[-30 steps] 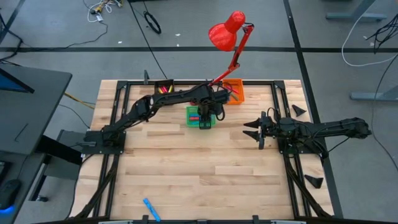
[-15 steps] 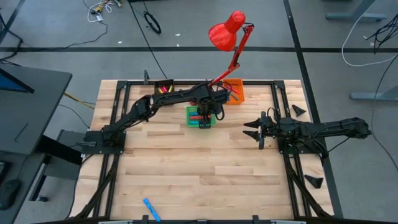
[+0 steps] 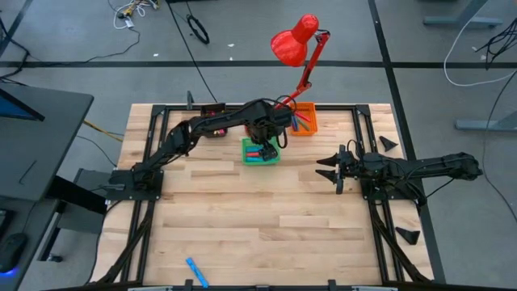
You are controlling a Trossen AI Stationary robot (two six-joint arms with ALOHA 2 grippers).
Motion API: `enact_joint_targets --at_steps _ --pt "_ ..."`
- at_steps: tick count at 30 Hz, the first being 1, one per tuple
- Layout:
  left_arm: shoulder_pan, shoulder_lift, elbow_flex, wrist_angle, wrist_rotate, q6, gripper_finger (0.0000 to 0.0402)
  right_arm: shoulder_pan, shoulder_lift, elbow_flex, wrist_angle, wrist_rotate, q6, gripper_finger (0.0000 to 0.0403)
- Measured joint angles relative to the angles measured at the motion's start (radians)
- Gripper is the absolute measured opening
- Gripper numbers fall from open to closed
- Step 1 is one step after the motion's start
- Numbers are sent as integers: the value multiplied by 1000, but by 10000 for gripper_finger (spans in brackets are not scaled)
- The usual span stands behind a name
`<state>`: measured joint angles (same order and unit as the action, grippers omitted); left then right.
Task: Pick & Place Markers
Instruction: Put the big blue highlighter into the green basket
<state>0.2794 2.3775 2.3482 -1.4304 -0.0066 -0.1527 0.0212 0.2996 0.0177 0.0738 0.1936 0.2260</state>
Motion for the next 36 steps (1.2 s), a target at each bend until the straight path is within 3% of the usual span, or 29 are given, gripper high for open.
enact_joint_targets --at_steps 18,36 --pt "-43 -167 2 -140 -5 -524 298 0 0 0 0 0 0 185" --pt "-244 -262 -7 -139 -7 -880 298 0 0 0 0 0 0 185"
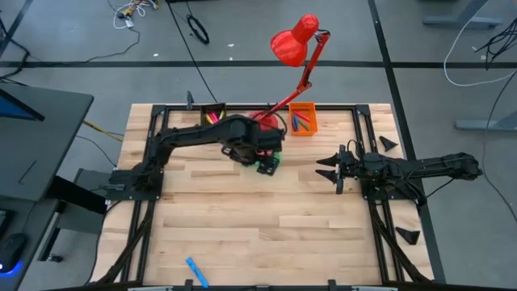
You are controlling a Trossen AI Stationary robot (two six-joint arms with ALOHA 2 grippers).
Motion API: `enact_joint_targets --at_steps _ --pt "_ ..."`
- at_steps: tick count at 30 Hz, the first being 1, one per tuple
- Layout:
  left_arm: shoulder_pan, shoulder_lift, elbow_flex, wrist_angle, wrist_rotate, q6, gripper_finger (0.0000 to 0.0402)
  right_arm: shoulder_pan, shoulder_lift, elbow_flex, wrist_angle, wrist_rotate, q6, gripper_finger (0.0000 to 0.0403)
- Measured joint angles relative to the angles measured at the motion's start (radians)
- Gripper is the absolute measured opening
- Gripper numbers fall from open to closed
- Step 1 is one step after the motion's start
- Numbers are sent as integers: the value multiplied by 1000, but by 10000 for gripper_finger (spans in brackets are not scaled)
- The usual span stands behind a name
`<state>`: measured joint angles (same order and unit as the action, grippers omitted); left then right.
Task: Pick & Place Markers
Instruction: Put the big blue highlighter into the green basket
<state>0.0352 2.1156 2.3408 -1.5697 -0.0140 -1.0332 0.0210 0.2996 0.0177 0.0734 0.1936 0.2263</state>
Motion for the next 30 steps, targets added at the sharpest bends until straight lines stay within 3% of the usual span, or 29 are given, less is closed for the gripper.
enact_joint_targets --at_steps 14,23,30 --pt "-154 -310 -483 -3 -11 -463 298 0 0 0 -3 0 0 185" --pt "-298 -412 -611 3 -12 -778 298 0 0 0 -5 0 0 185" --pt "-413 -430 -632 0 -12 -998 298 0 0 0 -6 0 0 185"
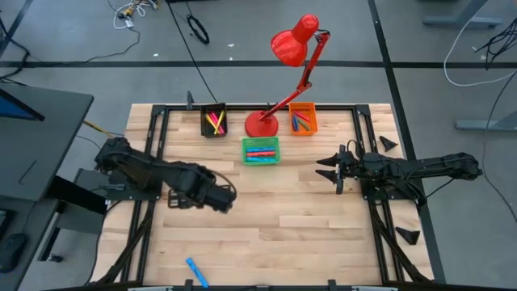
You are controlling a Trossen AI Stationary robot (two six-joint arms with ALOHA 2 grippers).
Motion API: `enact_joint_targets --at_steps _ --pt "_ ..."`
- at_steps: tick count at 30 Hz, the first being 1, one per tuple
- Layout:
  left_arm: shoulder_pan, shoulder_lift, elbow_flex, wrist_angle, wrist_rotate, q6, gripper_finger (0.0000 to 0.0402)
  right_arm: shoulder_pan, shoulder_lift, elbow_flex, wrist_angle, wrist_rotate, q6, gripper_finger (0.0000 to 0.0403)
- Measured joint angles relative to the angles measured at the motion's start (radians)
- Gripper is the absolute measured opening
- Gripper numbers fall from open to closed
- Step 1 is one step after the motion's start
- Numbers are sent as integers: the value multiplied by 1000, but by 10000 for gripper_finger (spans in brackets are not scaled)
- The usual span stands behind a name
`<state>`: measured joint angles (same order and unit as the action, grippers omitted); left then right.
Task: Pick & Place Markers
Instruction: Put the big blue highlighter into the green basket
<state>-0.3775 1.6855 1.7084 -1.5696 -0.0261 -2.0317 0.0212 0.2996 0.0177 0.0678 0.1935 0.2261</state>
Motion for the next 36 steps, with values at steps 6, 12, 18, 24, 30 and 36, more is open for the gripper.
enact_joint_targets --at_steps 6,12,18,24,30,36 --pt "-81 0 0 0 23 -127 298 0 0 0 0 0 0 185" --pt "-155 0 0 0 45 -218 298 0 0 0 0 0 0 185" --pt "-211 0 0 3 51 -219 298 0 0 0 0 0 0 185" --pt "-276 10 0 36 50 -263 298 0 0 0 0 0 0 185" --pt "-353 51 -1 69 61 -374 298 0 0 0 0 0 0 185" --pt "-397 107 -1 104 78 -418 298 0 0 0 -1 0 0 185"
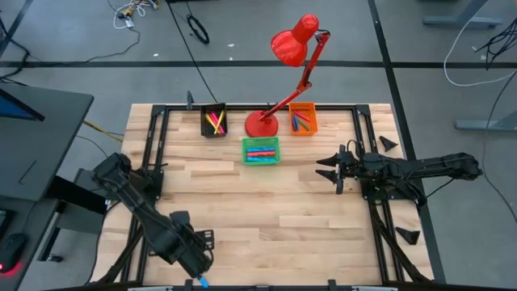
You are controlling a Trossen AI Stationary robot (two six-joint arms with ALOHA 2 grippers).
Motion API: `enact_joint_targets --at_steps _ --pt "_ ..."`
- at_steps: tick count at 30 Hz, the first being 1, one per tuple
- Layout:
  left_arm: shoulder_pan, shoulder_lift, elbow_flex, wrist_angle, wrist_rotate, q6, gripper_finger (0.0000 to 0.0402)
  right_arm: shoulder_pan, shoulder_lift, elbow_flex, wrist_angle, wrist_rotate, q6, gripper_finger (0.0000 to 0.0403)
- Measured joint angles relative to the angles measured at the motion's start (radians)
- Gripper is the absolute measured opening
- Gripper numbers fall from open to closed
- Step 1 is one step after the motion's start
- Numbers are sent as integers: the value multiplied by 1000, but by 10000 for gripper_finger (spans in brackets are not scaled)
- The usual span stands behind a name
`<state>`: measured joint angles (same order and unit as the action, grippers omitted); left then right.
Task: Pick & Place Markers
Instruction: Put the big blue highlighter into the green basket
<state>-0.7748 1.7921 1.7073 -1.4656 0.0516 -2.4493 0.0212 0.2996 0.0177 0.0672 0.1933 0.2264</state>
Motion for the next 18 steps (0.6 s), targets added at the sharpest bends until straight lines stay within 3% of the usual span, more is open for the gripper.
enact_joint_targets --at_steps 18 --pt "-77 131 0 108 39 -28 298 0 0 0 1 0 0 185"
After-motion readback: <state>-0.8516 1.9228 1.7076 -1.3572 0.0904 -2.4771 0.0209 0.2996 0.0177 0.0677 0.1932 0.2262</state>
